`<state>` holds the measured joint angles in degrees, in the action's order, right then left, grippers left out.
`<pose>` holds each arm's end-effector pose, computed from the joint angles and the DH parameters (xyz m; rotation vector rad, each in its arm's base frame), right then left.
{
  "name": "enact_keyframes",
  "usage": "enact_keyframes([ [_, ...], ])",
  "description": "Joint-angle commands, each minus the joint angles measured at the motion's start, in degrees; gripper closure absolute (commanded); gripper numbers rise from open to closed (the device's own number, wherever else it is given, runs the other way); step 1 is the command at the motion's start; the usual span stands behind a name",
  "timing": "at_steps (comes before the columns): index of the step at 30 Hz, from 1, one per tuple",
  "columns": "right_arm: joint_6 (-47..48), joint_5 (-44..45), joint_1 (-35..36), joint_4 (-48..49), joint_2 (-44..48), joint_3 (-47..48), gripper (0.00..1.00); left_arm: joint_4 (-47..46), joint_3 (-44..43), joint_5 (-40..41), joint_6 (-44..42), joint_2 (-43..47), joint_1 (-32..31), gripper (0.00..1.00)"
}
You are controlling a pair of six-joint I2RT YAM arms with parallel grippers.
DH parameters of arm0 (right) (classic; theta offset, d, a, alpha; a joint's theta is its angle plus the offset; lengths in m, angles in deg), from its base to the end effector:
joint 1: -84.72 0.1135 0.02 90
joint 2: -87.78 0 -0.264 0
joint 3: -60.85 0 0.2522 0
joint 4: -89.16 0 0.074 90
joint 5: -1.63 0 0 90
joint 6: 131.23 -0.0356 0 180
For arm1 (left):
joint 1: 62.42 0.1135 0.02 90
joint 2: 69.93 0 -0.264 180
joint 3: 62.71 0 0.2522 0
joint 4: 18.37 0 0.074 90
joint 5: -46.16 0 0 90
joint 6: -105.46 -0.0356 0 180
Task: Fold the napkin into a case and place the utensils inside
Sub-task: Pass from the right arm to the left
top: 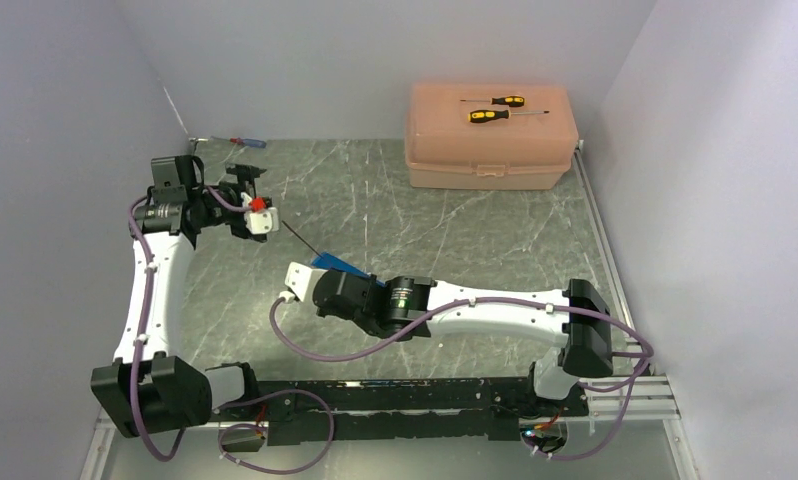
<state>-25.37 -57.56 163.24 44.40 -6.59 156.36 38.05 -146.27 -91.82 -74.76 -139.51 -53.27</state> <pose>0.0911 0.3570 0.3096 -1.4309 1.6778 -0.0276 0.2459 0.0128 0.3558 1.6000 1.2668 0.0963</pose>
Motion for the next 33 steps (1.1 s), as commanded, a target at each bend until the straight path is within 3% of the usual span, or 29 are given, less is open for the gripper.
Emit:
enact_keyframes([
  [1, 1.4, -3.5, -0.1, -1.2, 4.1, 4.2, 1.00, 9.0, -4.3, -8.3, -19.5, 1.7, -0.2, 0.05],
  [8, 2.0, -4.3, -0.1, -1.2, 5.6, 3.6, 1.00, 23.2, -3.0, -5.2, -35.5, 5.6, -1.9, 0.05],
  [15, 3.9, -3.3, -0.1, -0.7, 6.8, 3.1, 1.00, 27.0, -1.9, -6.0, -36.3, 8.3, -2.2, 0.05],
  [24, 5.8, -3.7, 0.0, -0.3, 4.1, 6.8, 1.00, 23.8, 0.9, -8.0, -31.5, 11.4, -5.4, 0.36],
  [30, 6.9, -4.3, 0.0, -0.3, 2.4, 9.5, 1.00, 22.9, 1.6, -4.9, -29.5, 10.7, -5.7, 0.42],
  [33, 6.9, -4.5, 0.1, -0.6, 1.6, 10.4, 1.00, 21.0, 1.9, -4.9, -28.0, 10.6, -5.7, 0.57],
])
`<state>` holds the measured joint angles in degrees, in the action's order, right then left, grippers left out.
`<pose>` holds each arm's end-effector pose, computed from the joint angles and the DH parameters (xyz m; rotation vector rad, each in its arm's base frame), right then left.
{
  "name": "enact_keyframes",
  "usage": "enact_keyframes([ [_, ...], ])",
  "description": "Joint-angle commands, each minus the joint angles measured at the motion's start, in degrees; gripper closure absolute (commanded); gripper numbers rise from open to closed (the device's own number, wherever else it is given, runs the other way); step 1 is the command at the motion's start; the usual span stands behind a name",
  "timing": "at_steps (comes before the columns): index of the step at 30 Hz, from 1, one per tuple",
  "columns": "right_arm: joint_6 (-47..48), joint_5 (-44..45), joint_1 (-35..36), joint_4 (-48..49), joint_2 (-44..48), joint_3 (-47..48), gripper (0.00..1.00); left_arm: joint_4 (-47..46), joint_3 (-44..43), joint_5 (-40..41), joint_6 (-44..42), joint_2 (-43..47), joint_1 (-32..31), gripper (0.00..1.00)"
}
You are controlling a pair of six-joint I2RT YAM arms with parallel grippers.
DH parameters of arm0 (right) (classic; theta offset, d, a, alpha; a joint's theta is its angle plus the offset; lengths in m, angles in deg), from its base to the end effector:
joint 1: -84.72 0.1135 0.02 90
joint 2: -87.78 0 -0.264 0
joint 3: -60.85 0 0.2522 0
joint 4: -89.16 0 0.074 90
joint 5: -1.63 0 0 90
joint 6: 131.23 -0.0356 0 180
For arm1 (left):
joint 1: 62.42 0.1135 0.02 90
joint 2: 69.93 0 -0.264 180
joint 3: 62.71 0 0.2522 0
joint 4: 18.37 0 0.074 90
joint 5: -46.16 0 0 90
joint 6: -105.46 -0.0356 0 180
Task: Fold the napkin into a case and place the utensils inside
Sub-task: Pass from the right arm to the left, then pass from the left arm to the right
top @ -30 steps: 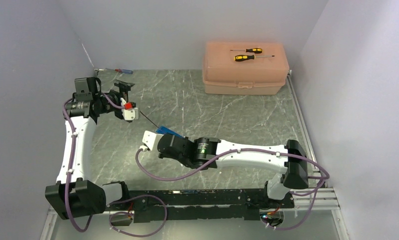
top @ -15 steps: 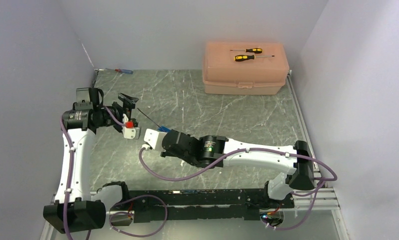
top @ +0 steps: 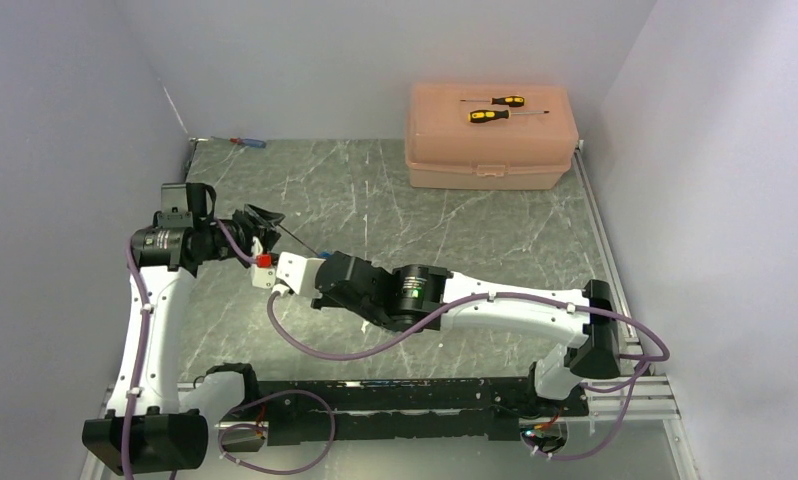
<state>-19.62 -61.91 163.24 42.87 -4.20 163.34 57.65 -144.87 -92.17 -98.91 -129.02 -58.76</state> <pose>0.0878 0.3526 0.3614 -1.4531 1.5473 0.0785 0.1766 -0.0154 0.3609 1.9151 0.9380 0.1187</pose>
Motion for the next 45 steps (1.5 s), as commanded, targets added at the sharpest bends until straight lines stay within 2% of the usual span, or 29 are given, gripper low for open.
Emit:
enact_keyframes([
  [1, 1.1, -0.4, 0.1, 1.0, -0.9, 3.7, 1.00, 0.6, 0.7, -4.6, -3.2, 0.3, -0.2, 0.65],
  [3, 0.9, -0.9, 0.3, 1.0, -1.2, 3.9, 1.00, -1.2, 1.7, -5.1, -2.3, 1.0, -0.2, 0.95],
  [4, 0.7, -1.0, 0.4, 1.2, -1.4, 4.1, 1.00, -2.6, 2.2, -5.5, -1.2, 1.5, -0.2, 0.97],
  [6, 0.1, -0.6, 0.6, 1.4, -2.1, 4.2, 0.99, -4.8, 3.2, -6.0, -1.0, 2.4, -0.2, 0.97],
  [8, -1.8, 0.2, 0.5, 1.7, -2.8, 4.9, 0.73, -8.4, 5.1, -5.9, -0.7, 3.5, -0.2, 0.97],
  [10, -5.4, 0.8, -0.3, 2.2, -2.8, 5.6, 0.50, -15.9, 7.9, -5.6, 3.0, 5.1, -0.2, 0.97],
  [11, -7.4, -0.9, -1.0, 1.9, -2.3, 6.0, 0.41, -20.9, 9.4, -5.5, 5.2, 6.1, -0.2, 0.97],
  [13, -11.9, -4.7, -3.1, 1.4, -0.7, 6.8, 0.28, -29.9, 12.6, -5.2, 7.9, 7.3, -0.2, 0.97],
  [17, -25.4, -15.6, -11.5, 0.0, 4.5, 8.5, 0.16, -47.2, 18.3, -4.7, 10.5, 8.5, -0.2, 0.97],
  [19, -32.4, -21.4, -16.2, 1.2, 7.9, 6.1, 0.12, -54.1, 21.0, -4.6, 10.3, 9.0, -0.3, 0.97],
  [23, -44.3, -29.1, -24.2, 3.8, 13.0, 0.4, 0.10, -65.8, 25.9, -5.6, 7.8, 9.5, -0.3, 0.97],
  [27, -49.7, -32.3, -29.6, 5.2, 15.5, -3.6, 0.09, -66.8, 26.9, -7.1, 5.9, 10.1, -0.4, 0.97],
  [31, -55.0, -45.2, -33.6, 9.2, 14.6, -6.0, 0.10, -69.1, 28.1, -7.6, 5.2, 10.5, -0.5, 0.97],
  [35, -58.7, -52.6, -35.5, 10.8, 10.7, -6.5, 0.12, -71.3, 29.1, -6.9, 5.2, 10.6, -0.5, 0.97],
  [40, -65.2, -59.9, -36.5, 19.5, 8.8, -9.9, 0.18, -71.9, 29.6, -6.8, 4.4, 10.8, -0.6, 0.97],
  [45, -69.5, -63.5, -36.6, 25.3, 6.4, -11.0, 0.33, -71.8, 29.9, -6.4, 4.7, 10.7, -0.6, 0.97],
])
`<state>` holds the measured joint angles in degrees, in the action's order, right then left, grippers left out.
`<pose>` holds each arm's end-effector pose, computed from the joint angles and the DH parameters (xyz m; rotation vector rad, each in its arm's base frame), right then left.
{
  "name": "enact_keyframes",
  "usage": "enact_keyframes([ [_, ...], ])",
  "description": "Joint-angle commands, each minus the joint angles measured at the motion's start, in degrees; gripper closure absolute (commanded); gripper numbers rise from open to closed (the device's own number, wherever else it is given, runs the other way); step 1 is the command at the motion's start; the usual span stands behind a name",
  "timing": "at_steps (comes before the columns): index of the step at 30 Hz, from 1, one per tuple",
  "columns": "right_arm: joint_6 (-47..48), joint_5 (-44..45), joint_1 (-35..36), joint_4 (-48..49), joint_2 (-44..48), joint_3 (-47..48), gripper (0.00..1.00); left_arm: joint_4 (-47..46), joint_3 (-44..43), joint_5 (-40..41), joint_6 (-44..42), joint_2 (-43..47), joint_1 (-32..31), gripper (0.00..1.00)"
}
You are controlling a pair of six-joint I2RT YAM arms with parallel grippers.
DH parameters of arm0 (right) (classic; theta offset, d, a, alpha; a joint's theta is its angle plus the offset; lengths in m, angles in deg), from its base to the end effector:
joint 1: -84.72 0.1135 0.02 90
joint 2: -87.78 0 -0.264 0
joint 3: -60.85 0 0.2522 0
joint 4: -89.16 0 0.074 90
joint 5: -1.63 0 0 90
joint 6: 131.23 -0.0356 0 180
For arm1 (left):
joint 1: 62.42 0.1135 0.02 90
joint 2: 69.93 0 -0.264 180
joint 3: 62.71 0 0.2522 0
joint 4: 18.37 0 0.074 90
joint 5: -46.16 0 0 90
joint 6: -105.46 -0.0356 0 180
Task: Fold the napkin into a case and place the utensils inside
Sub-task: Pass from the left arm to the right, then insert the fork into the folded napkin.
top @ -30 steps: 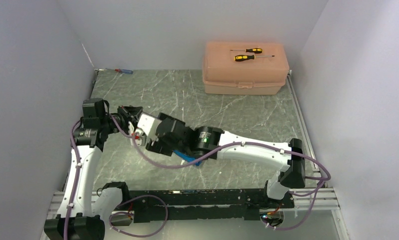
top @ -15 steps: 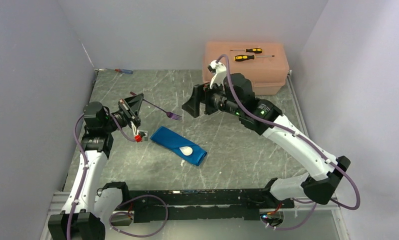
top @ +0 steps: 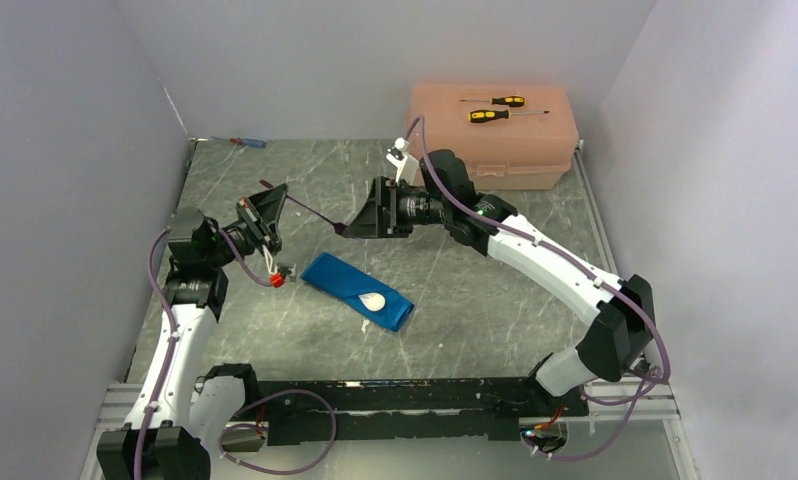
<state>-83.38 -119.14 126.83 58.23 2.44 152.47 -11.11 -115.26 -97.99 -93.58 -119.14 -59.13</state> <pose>0.2432 0.2444 0.3606 -0.3920 2.2257 1.4117 0.1953 -0.0177 0.3216 1.6277 0.3344 0.7364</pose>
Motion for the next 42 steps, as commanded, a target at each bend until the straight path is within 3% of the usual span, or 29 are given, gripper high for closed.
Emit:
enact_keyframes([
  [1, -6.4, -6.8, -0.2, 10.8, -0.6, -0.6, 0.37, -3.1, 0.4, -0.7, -0.7, 0.9, -0.2, 0.97],
  [7, -9.4, -7.7, -0.2, 16.3, -2.5, -2.1, 0.69, -3.1, 1.0, -1.0, -0.1, 1.3, -0.2, 0.97],
  [10, -10.5, -8.8, -0.2, 16.9, -3.6, -2.2, 0.75, -3.3, 1.0, -0.7, -0.1, 1.3, -0.2, 0.97],
  [14, -12.1, -9.2, -0.4, 19.6, -3.9, -2.6, 1.00, -0.6, 0.8, 0.2, -0.8, 1.2, -0.3, 0.94],
  [16, -12.5, -8.8, -1.1, 19.6, -2.8, -3.8, 1.00, 6.0, -0.5, 1.6, -0.8, 1.5, -0.4, 0.62],
  [19, -12.1, -7.5, -2.9, 18.8, 0.5, -7.9, 1.00, 24.9, -5.8, 5.8, 4.0, 0.3, -0.9, 0.21],
  [21, -10.0, -6.8, -3.9, 14.9, 2.9, -10.6, 1.00, 33.6, -8.3, 10.0, 11.4, -1.8, -1.9, 0.14],
  [26, -0.9, -1.5, -4.9, 0.7, 10.4, -18.4, 1.00, 53.3, -17.5, 16.5, 38.2, -14.9, -2.7, 0.15],
  [30, 4.0, 3.3, -5.1, -10.3, 17.5, -24.2, 1.00, 62.0, -26.4, 15.9, 56.5, -28.2, -2.7, 0.23],
  [36, 4.6, 5.3, -5.1, -16.6, 23.5, -31.5, 1.00, 55.6, -30.4, 12.4, 77.5, -38.9, -2.8, 0.35],
  [42, 2.3, 4.9, -5.1, -14.6, 24.5, -36.9, 1.00, 51.4, -28.8, 13.7, 81.4, -44.6, -3.0, 0.49],
])
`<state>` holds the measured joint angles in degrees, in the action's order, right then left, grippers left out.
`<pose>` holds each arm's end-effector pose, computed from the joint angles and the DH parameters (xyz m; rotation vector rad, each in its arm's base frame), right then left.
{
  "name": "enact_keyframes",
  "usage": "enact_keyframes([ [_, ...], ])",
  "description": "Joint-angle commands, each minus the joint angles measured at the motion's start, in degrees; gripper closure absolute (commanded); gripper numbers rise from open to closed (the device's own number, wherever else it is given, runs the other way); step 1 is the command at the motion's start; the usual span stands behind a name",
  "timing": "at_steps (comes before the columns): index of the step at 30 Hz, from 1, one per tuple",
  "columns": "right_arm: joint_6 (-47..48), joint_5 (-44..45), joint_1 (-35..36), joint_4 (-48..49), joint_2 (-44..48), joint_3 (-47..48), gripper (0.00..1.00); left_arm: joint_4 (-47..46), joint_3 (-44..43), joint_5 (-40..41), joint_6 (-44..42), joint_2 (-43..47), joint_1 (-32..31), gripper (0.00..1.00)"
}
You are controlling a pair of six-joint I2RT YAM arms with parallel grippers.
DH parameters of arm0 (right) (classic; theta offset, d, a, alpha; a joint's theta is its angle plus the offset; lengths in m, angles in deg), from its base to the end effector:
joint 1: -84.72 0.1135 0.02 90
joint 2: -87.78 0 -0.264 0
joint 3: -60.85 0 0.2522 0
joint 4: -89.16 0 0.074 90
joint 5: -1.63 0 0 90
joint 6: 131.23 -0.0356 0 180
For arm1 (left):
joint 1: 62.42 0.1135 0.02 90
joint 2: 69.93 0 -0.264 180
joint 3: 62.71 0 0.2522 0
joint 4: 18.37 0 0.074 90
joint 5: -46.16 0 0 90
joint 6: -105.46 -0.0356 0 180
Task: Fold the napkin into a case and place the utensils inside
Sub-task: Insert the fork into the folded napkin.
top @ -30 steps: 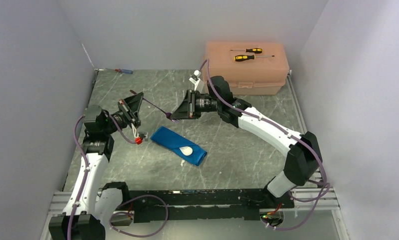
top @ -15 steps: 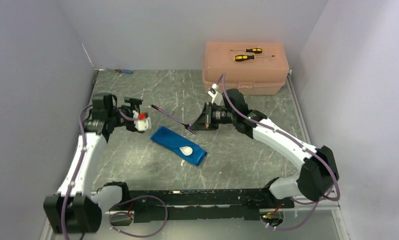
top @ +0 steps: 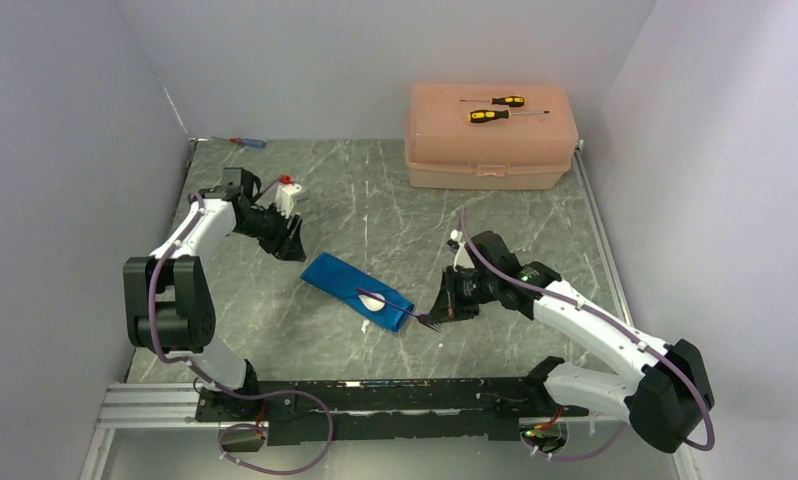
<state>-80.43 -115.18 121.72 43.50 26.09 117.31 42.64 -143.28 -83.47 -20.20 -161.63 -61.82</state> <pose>0.1602 0.1408 0.2409 -0.1751 2.6802 1.0885 0.3066 -0.0195 0.2322 0.9021 2.3784 -0.7455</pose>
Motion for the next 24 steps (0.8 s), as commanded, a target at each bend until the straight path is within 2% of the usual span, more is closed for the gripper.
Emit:
enact_keyframes([
  [1, -0.6, 1.3, 0.0, 0.4, 0.3, -1.7, 1.00, -2.8, -0.7, -0.6, 8.4, -3.2, -0.3, 0.53],
  [7, -0.4, 4.4, 0.3, 1.1, -5.1, 0.5, 1.00, -6.5, 1.6, -0.5, 9.1, -5.7, -1.7, 0.66],
  [24, -2.4, 5.3, 2.5, 3.0, -12.4, 4.7, 1.00, -12.2, 4.6, 6.0, 10.3, -12.7, -5.0, 0.74],
])
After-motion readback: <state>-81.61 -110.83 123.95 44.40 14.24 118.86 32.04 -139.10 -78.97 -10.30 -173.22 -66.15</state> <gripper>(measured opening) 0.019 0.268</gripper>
